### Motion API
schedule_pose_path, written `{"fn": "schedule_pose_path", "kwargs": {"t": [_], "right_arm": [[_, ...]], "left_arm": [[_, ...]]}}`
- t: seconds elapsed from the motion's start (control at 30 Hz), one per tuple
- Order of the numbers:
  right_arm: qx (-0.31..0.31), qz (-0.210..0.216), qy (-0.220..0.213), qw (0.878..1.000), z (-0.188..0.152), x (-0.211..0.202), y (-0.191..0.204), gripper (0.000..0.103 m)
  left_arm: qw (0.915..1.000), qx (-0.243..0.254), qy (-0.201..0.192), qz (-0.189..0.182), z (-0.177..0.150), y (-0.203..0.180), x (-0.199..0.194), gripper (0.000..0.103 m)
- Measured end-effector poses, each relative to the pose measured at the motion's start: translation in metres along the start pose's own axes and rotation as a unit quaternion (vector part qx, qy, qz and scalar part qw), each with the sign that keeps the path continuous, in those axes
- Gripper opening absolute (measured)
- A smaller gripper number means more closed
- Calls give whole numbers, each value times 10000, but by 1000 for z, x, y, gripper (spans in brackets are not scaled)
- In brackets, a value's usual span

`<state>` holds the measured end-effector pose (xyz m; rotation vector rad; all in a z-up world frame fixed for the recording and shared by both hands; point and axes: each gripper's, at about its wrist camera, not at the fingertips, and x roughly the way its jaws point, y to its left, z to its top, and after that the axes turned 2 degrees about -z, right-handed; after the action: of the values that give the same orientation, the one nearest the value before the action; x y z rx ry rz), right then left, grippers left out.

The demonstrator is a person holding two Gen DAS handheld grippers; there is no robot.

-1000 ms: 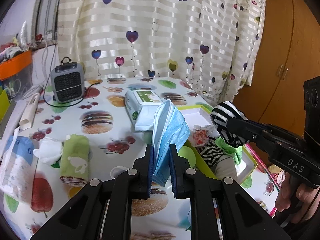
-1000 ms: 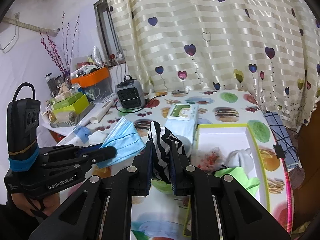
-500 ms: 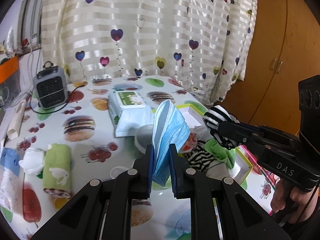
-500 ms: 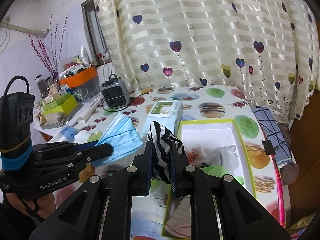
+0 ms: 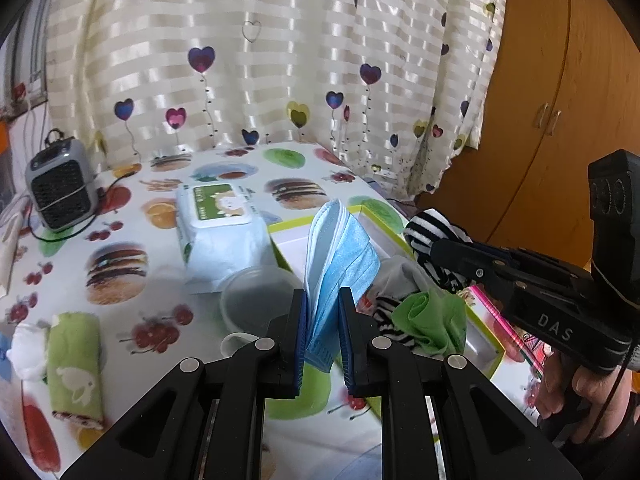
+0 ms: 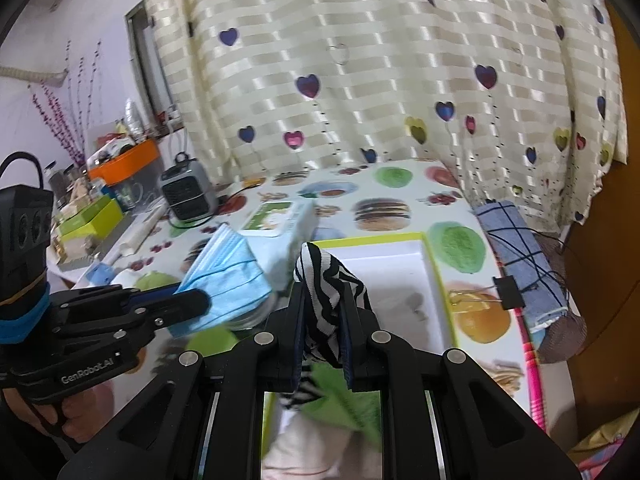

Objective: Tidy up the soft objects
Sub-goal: 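Carry the striped sock and blue mask over the white box with both tools, then open the right tool to drop the sock while the left tool releases the mask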

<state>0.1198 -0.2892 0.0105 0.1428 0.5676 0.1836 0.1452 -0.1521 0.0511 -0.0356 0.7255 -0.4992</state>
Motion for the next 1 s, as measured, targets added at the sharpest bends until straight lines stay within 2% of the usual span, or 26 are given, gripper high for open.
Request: {"fn": "schedule_pose_path", "kwargs": {"t": [0.4,0.67,0.8,0.87,0.93,1.0], "right_arm": [[136,-104,226,9996,13,35,-35,16],[60,-105,634,9979,20,72,-43,16],[102,-152,735,9971,16,81,-47,21],[109,-168,717,9972,16,79,-49,28],[109,-193,661,9976,16,76,-49,41],[140,-182,605,9979,16,73,-50,42]], "left_arm": [[9998,-26,190,-28,17,-10,44,14],[9994,-91,324,72,28,-12,74,14],[9992,-116,382,75,31,-13,85,15],[9991,-138,408,47,32,-13,89,18],[9990,-158,427,-7,33,-12,92,22],[9987,-196,458,-86,33,-11,94,30]]}}
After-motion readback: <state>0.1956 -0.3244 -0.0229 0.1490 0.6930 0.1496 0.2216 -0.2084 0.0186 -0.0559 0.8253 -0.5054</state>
